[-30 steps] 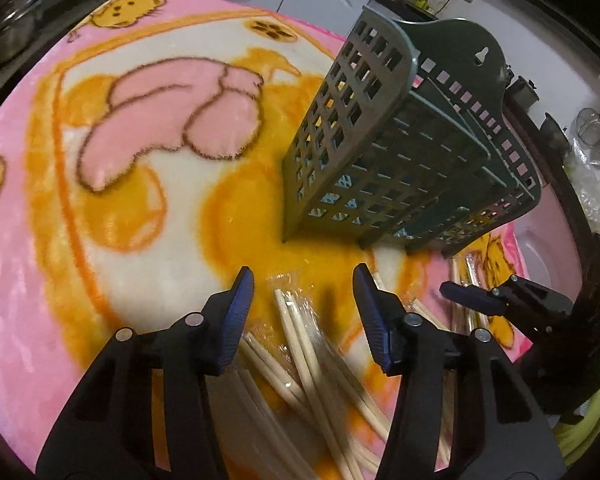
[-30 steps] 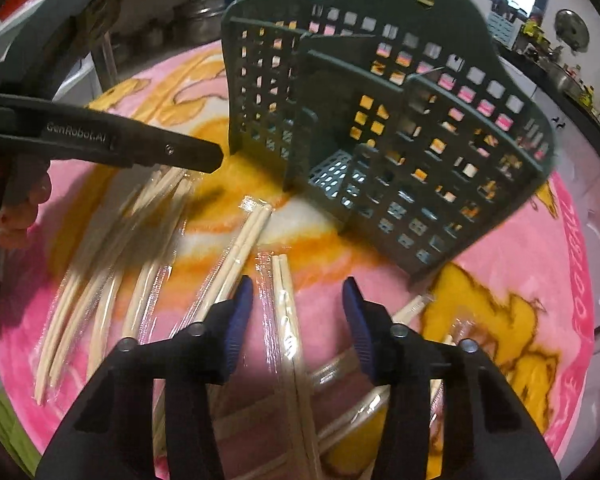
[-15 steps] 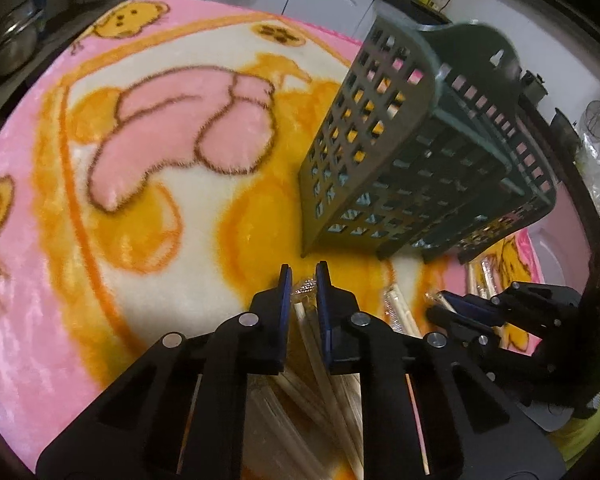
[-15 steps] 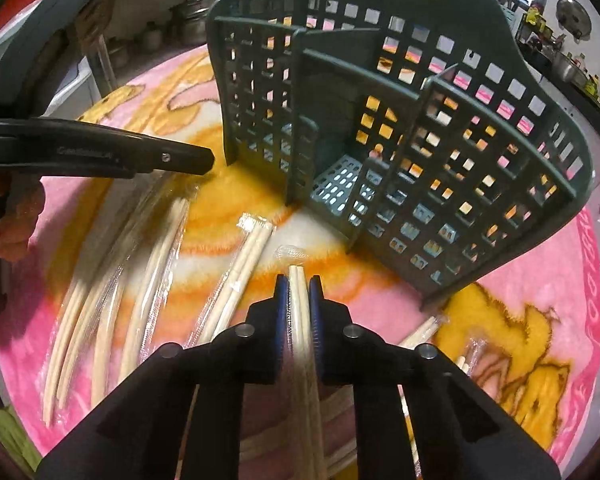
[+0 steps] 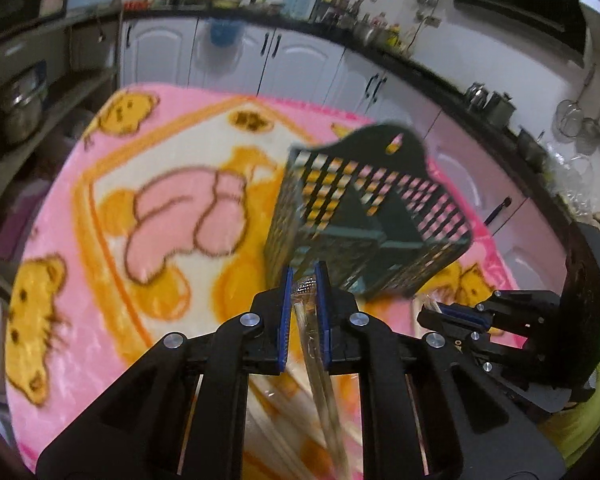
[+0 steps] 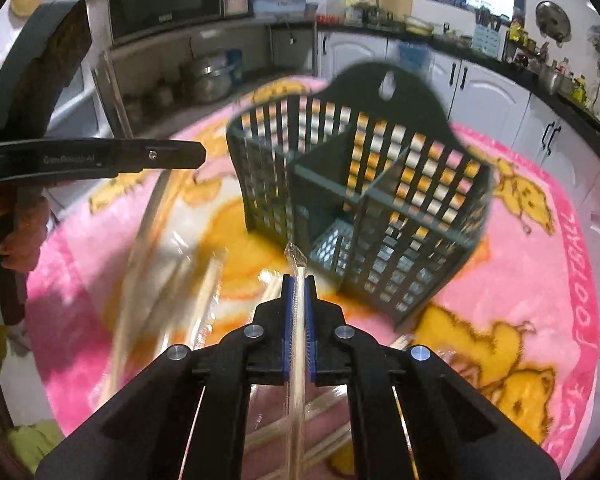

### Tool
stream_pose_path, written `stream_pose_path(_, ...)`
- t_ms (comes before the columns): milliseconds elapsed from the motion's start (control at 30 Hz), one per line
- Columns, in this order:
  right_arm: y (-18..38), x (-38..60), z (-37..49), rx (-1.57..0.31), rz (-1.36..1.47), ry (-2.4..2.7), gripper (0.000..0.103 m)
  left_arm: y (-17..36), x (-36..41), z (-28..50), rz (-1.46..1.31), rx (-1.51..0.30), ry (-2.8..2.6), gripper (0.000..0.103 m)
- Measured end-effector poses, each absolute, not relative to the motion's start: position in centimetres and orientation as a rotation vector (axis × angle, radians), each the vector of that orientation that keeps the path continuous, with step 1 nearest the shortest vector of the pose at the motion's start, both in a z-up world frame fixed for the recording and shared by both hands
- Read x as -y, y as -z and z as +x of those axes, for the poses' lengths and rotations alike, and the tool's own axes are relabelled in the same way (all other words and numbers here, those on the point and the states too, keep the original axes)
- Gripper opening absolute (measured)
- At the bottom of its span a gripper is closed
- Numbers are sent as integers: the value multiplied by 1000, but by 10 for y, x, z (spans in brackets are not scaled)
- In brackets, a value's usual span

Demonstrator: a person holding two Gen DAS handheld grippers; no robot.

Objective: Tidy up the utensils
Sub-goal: 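Lift both held chopsticks and carry them above the green caddy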

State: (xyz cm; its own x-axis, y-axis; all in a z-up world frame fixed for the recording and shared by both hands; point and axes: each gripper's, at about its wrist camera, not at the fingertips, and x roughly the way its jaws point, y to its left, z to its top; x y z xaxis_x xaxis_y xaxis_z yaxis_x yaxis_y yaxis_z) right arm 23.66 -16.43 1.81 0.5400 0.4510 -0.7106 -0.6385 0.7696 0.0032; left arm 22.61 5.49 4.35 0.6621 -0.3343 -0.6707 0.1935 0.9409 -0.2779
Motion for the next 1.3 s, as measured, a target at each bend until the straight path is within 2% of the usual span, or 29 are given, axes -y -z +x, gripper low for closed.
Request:
stream_pose_path(667, -150, 233, 214, -311, -22, -587, 6, -165, -20, 198, -182, -501, 387, 2)
stream_pose_path(1033, -194, 243, 245, -117, 57, -555, 6, -224, -23, 202, -189, -352, 369, 2)
stream_pose_path(1300, -195, 232, 277, -58, 39, -491, 6, -235, -31, 229, -210, -327, 330, 2)
